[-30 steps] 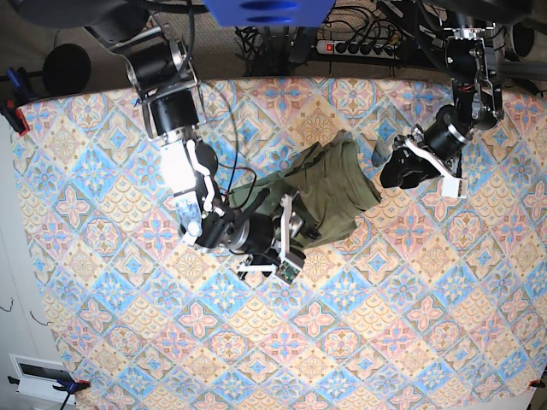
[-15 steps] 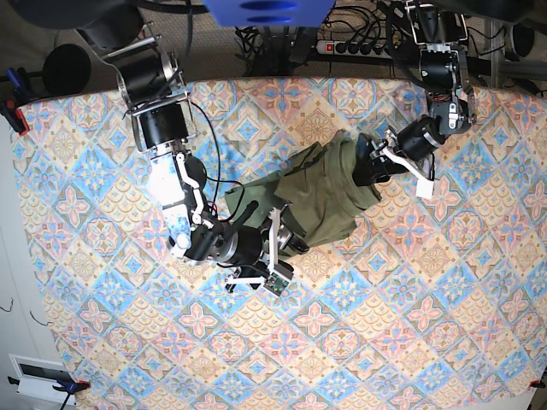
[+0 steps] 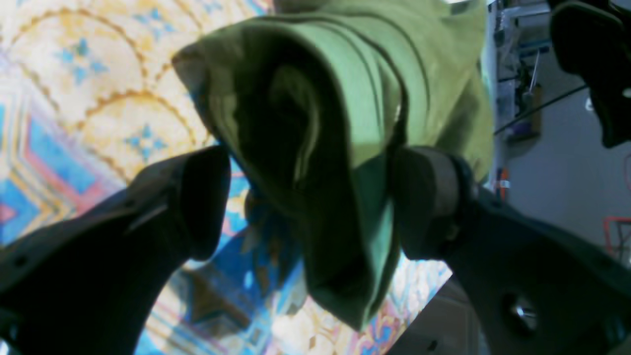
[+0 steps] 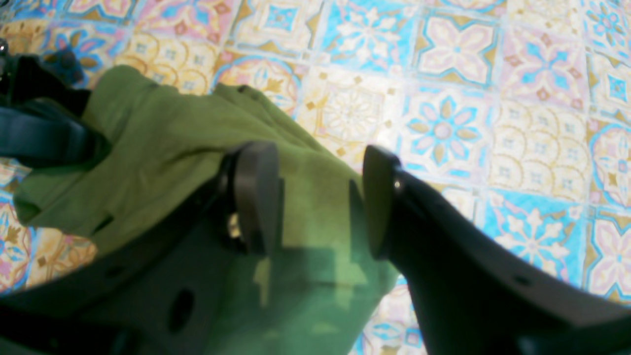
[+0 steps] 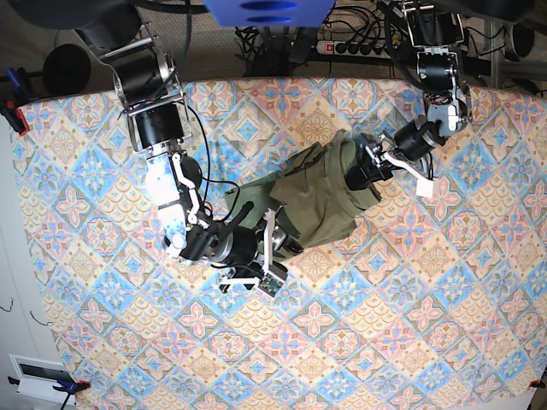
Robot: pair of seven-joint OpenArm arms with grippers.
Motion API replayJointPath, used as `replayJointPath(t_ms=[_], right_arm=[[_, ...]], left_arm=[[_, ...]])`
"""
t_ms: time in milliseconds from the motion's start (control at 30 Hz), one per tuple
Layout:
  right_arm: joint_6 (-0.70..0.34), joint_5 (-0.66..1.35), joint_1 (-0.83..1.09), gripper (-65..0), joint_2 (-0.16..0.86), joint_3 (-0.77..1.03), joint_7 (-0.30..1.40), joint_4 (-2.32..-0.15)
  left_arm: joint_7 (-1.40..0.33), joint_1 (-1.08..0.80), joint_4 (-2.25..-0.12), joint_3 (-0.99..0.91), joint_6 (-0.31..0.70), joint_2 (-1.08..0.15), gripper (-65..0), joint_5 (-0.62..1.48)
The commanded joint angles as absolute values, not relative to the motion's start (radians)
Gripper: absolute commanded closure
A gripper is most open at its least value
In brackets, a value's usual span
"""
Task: Layout the t-shirt on the table in an organized manner, then fold the t-shirt properly
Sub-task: 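Hold the folded bundle with both grippers and press it together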
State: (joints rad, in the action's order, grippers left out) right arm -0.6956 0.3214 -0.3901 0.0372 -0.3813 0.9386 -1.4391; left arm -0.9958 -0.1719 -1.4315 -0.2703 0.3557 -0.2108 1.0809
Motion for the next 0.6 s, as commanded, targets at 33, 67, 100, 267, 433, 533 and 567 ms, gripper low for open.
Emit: replayJointPath(t_ms=[33, 67, 100, 267, 433, 533, 567], right_arm=[[-0.698, 0.341, -0.421, -26.3, 0.038, -0.378, 0.915, -1.458], [-0.698, 0.341, -0.421, -26.3, 0.038, -0.378, 0.915, -1.458], [-0.698, 0.341, -0.421, -26.3, 0.038, -0.378, 0.915, -1.458], [-0.698, 0.341, -0.421, -26.3, 0.038, -0.378, 0.915, -1.458], [-0.698, 0.341, -0.421, -26.3, 0.038, -0.378, 0.915, -1.458], [-0.698, 0.341, -0.421, -26.3, 0.038, -0.378, 0.915, -1.458], [-0.698, 0.341, -0.421, -26.3, 0.039, -0.377, 0.915, -1.458]], left_arm=[[-0.989, -0.17, -1.451, -0.274, 0.364, -0.22, -51.1, 1.119], [-0.989, -0.174, -1.451, -0.278, 0.358, -0.223, -51.1, 1.13], [-0.989, -0.18, -1.451, -0.297, 0.349, -0.223, -51.1, 1.139], [-0.989, -0.153, -1.4, -0.323, 0.311, -0.217, -51.2, 1.141], [-0.99, -0.079, -1.314, -0.271, 0.311, -0.208, -51.2, 1.145], [-0.99, -0.061, -1.311, -0.234, 0.311, -0.193, -50.9, 1.139], [-0.99, -0.061, -1.311, -0.22, 0.311, -0.191, -50.0, 1.144]])
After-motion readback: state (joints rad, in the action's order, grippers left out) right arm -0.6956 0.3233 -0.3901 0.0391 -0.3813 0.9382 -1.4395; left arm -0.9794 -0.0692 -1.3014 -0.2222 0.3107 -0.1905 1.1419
